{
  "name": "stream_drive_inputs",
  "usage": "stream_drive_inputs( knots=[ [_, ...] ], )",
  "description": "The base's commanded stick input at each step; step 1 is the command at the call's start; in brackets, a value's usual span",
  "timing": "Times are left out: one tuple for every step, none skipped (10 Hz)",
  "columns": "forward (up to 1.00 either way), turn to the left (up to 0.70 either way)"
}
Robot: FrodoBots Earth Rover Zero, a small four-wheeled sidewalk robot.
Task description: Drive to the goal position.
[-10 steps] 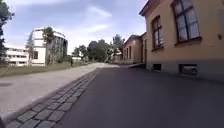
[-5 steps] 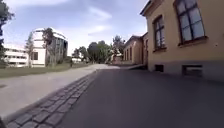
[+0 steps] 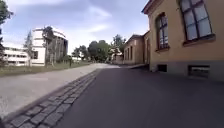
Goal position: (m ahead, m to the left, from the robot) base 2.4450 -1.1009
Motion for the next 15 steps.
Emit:
stream_drive_inputs(
  knots=[
    [0.7,0.0],
    [0.7,0.0],
    [0.7,0.0],
    [0.7,0.0],
    [0.7,0.0],
    [0.7,0.0],
    [0.7,0.0],
    [0.7,0.0],
    [0.7,0.0],
    [0.7,0.0],
    [0.7,0.0],
    [0.7,0.0],
    [0.7,0.0],
    [0.7,0.0],
    [0.7,0.0]
  ],
)
